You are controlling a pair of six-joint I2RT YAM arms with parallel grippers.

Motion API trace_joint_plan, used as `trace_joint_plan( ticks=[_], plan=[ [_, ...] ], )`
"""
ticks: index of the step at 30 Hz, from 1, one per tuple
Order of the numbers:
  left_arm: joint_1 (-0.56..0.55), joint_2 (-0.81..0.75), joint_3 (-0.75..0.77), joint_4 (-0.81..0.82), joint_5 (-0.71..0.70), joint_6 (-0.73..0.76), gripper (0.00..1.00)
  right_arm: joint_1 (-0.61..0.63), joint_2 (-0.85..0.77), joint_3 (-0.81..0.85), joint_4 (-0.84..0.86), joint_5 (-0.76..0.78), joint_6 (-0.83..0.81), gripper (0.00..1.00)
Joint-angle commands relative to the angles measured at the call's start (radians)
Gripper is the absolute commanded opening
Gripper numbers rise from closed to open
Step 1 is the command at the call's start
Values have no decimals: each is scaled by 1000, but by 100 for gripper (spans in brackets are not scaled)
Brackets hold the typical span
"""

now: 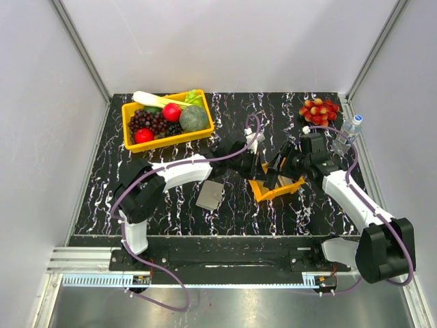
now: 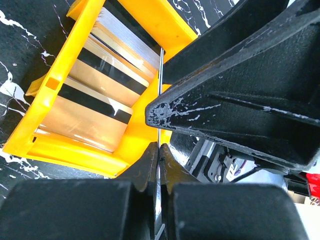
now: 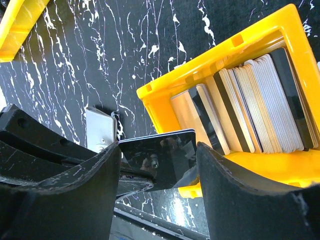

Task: Put the credit cards into the card holder
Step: Place the credit card in the storage box.

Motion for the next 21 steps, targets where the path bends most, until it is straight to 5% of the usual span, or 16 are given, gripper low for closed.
trace_joint_plan(
  ticks=[1, 9, 15, 21],
  plan=[
    [-3, -53, 6, 48, -5, -3, 0, 11, -29, 3, 37, 15, -17, 63],
    [-3, -47, 3, 53, -1, -9, 1, 9, -43, 0, 48, 4, -15, 61],
    [-3, -40, -6, 50, -6, -15, 41, 9, -52, -6, 40, 33, -23, 57],
    [-3, -51, -36, 63, -14, -15, 52, 9, -54, -6, 34, 56, -31, 57]
  ],
)
